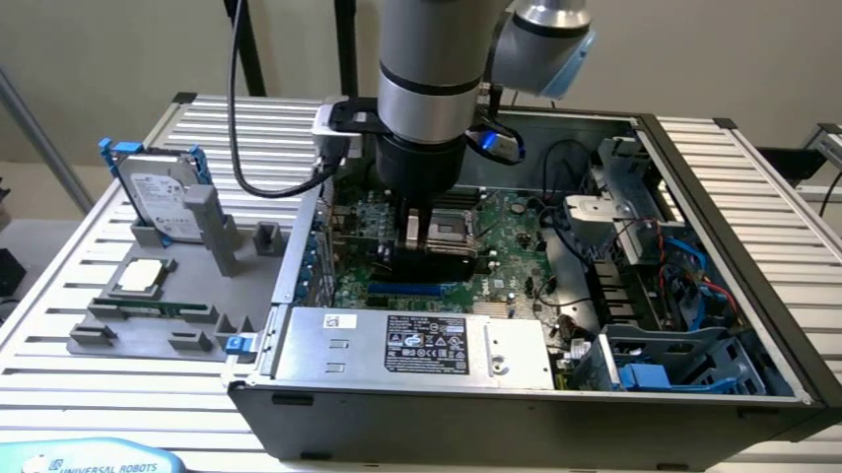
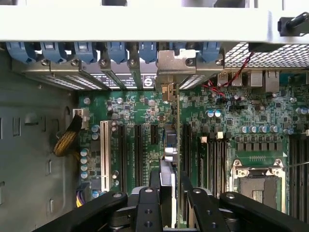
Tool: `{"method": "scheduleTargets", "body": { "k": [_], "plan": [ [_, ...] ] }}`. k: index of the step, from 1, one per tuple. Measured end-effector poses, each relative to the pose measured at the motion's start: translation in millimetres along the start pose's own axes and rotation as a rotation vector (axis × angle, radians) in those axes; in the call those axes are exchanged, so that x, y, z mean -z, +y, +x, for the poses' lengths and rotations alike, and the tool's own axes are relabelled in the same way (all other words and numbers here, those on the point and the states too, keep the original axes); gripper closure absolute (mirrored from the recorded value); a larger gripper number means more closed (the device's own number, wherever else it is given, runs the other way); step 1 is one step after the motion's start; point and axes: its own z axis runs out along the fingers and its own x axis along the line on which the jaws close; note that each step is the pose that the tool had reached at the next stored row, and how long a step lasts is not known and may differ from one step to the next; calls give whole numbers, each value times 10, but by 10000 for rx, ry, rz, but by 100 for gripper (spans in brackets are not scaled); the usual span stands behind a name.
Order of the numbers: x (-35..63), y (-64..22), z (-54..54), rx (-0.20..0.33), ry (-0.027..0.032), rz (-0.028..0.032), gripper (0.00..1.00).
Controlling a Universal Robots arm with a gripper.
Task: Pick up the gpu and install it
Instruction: 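Insert the gpu into the slot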
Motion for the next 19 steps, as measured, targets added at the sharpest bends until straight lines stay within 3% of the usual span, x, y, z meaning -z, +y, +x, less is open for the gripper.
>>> {"method": "scheduleTargets", "body": {
  "k": [6,19],
  "plan": [
    [-111,7,5,4,-5,79,73],
    [-132,38,-3,3,-4,80,73]
  ]
}}
